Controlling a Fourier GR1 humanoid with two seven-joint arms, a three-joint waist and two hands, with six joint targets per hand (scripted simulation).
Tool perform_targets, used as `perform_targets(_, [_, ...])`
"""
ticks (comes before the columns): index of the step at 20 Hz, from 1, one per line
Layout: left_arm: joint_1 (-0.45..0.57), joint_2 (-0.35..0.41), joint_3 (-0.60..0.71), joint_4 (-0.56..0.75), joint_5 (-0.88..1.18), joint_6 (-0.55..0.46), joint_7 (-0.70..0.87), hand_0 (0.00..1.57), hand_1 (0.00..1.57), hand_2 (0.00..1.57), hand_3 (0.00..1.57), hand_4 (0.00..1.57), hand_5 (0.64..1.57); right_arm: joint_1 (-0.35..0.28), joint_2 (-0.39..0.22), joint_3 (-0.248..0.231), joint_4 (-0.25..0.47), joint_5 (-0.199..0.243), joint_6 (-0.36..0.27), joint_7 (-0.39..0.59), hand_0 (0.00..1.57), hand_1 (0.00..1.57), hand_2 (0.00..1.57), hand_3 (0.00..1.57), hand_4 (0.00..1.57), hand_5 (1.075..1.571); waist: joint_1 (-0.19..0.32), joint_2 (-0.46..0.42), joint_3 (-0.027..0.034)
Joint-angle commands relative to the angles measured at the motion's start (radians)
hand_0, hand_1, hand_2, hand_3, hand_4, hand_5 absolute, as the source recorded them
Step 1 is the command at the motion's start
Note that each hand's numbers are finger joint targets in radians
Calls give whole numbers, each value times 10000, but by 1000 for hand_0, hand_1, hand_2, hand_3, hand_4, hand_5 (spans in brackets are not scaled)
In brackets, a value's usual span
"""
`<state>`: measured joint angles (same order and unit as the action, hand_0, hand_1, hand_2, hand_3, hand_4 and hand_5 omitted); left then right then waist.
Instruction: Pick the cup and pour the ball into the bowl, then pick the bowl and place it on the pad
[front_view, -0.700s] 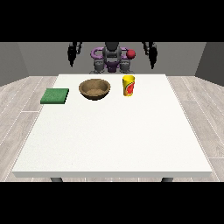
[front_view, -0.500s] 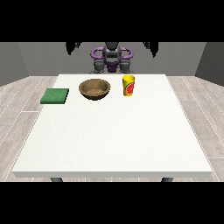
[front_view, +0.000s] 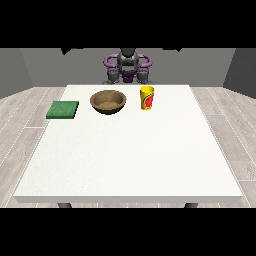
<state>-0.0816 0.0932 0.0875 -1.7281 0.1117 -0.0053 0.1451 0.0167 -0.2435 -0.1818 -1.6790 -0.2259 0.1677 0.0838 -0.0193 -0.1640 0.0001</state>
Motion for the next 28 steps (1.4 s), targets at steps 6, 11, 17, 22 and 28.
perform_targets(6, [-758,444,919,856,514,-456,-1304,0,0,0,0,0,1539,-506,197,-380,169,-126,285,-720,0,0,0,0,0,1569,-137,1570,-2])
perform_targets(11, [-991,-256,421,2027,-225,-206,-3428,0,0,0,0,0,1527,-1148,217,-522,1166,-26,508,-1797,0,0,0,0,0,1570,-160,2555,-1])
perform_targets(17, [-901,-907,251,4203,-870,723,-5922,0,0,0,0,0,1518,-1035,1,-368,911,18,1025,-1948,0,0,0,0,0,1571,-891,2931,-6])
perform_targets(22, [-1969,-802,786,6240,-839,998,-7365,0,0,0,0,0,1523,-1012,380,9,826,663,798,-2733,0,0,0,0,0,1570,-1239,3571,-6])
perform_targets(28, [-2781,-809,594,8128,-899,1255,-8700,0,0,0,0,0,1517,-1866,-218,-806,2206,55,1356,-3115,0,0,0,0,0,1570,-971,3975,-4])
